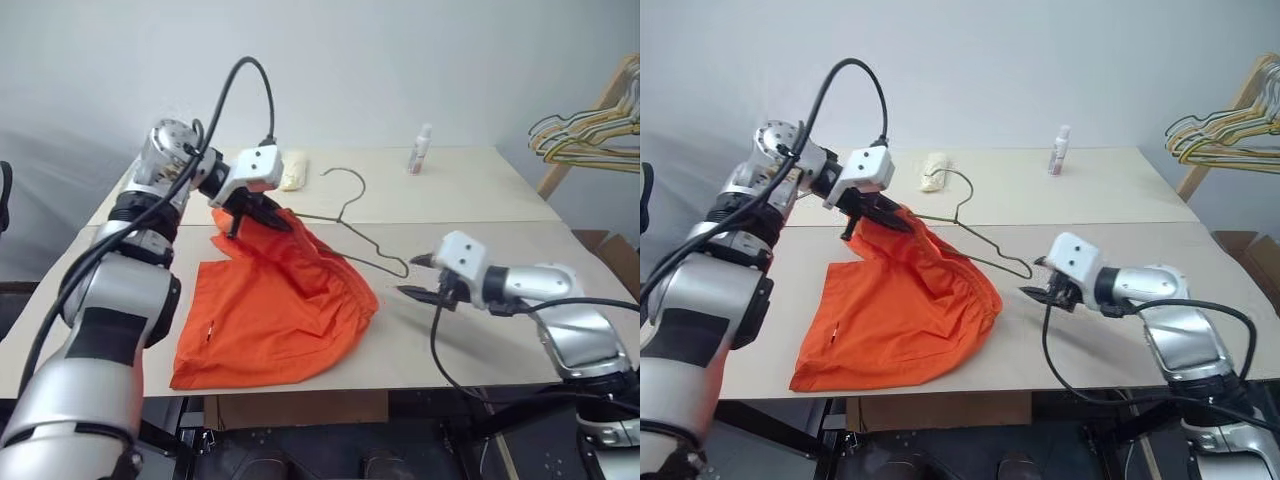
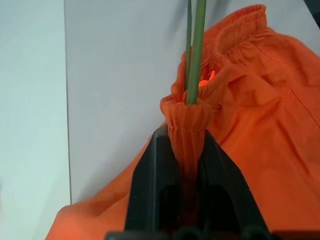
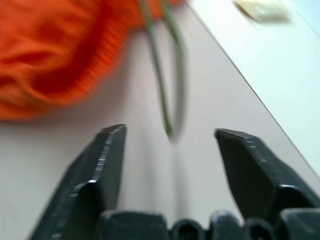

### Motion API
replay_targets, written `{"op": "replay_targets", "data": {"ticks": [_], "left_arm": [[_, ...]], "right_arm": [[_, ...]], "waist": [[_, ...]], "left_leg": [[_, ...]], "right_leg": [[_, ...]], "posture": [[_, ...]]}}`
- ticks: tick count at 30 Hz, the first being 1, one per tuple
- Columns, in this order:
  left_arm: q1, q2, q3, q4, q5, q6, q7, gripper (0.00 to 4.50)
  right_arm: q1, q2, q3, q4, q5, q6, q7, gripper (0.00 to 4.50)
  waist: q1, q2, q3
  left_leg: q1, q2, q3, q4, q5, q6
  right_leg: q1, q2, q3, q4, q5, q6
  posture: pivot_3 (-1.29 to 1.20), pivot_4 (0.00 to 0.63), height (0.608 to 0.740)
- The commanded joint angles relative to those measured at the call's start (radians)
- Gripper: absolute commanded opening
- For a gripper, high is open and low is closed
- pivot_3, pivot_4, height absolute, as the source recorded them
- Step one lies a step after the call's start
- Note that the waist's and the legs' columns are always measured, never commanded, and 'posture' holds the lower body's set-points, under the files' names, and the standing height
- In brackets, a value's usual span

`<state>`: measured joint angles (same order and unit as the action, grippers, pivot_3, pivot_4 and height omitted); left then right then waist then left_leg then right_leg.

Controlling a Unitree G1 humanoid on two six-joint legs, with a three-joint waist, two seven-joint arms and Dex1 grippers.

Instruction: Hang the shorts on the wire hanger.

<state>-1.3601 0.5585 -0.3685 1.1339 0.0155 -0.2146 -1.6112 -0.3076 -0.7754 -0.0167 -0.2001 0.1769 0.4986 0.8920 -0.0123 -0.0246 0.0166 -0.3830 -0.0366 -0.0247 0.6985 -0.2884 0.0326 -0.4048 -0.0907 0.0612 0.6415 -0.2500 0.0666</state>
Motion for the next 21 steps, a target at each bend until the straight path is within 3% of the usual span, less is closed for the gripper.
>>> {"op": "replay_targets", "data": {"ticks": [1, 4, 8, 15, 21], "left_arm": [[-0.021, 0.026, 0.023, 0.0, -0.011, -0.023, -0.003, 0.09], [-0.014, 0.038, 0.032, 0.006, -0.004, -0.034, -0.003, 0.09], [-0.009, 0.048, 0.04, 0.006, -0.013, -0.034, -0.003, 0.09], [0.007, 0.053, 0.05, -0.008, -0.021, -0.033, -0.003, 0.09], [0.015, 0.056, 0.057, -0.017, -0.019, -0.03, -0.003, 0.09]], "right_arm": [[0.025, 0.0, -0.138, -0.071, 0.078, 0.117, -0.058, 3.78], [0.129, 0.027, -0.213, -0.178, 0.19, 0.248, -0.065, 3.78], [0.252, 0.129, -0.216, -0.303, 0.295, 0.373, -0.141, 3.78], [0.331, 0.462, -0.048, -0.38, 0.349, 0.453, -0.375, 3.78], [0.297, 0.557, 0.016, -0.356, 0.36, 0.437, -0.446, 3.78]], "waist": [[-0.001, 0.0, 0.0], [-0.001, 0.0, 0.0], [-0.004, 0.0, 0.0], [-0.03, 0.0, 0.0], [-0.037, 0.0, 0.0]], "left_leg": [[0.0, 0.0, 0.0, 0.0, 0.0, 0.0], [0.0, 0.0, 0.0, 0.0, 0.0, 0.0], [0.0, 0.001, 0.0, 0.001, -0.001, 0.001], [0.003, 0.001, 0.001, 0.001, -0.001, 0.002], [0.002, 0.0, 0.001, 0.001, -0.001, 0.002]], "right_leg": [[0.0, 0.0, 0.0, 0.0, 0.0, 0.0], [0.0, 0.0, 0.0, 0.0, 0.0, 0.0], [0.0, 0.0, 0.0, 0.0, 0.0, 0.0], [0.001, 0.0, 0.002, 0.003, -0.001, 0.001], [0.0, 0.0, 0.002, 0.004, -0.001, 0.001]], "posture": [[-0.04, 0.0, 0.74], [-0.05, 0.0, 0.74], [-0.07, 0.0, 0.74], [-0.07, 0.0, 0.74], [-0.06, 0.0, 0.74]]}}
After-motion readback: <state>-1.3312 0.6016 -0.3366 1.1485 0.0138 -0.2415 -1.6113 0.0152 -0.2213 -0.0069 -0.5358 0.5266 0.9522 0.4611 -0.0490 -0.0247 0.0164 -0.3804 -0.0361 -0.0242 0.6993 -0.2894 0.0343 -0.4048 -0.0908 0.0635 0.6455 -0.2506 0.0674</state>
